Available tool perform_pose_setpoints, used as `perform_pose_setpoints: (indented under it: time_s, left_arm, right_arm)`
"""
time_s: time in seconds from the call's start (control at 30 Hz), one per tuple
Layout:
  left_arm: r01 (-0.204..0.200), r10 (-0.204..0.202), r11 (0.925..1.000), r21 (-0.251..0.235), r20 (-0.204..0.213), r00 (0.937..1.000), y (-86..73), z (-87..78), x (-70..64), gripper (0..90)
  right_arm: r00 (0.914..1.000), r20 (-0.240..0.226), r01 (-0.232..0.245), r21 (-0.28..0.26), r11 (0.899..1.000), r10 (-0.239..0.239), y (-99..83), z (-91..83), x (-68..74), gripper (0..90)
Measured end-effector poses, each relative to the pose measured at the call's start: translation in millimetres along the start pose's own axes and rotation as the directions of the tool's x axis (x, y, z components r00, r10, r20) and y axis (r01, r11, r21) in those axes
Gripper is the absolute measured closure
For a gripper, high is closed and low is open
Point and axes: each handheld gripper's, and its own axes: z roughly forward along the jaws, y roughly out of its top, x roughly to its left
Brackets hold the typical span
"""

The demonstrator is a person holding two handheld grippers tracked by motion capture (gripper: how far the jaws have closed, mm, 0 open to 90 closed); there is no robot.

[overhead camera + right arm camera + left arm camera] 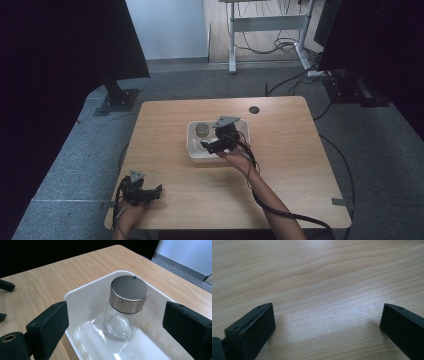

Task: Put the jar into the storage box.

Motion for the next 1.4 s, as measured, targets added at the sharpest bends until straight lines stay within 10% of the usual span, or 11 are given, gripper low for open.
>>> perform_pose_setpoints:
  time_s: [1.4]
  left_arm:
    - [-0.002, 0.002, 1.0000, 0.000, -0.001, 1.0000, -0.1, 0.0, 0.0, 0.0]
  right_arm:
    - [0.9997, 0.026, -0.004, 0.016, 1.000, 0.004, -37.3, -40.9, -1.4, 5.9]
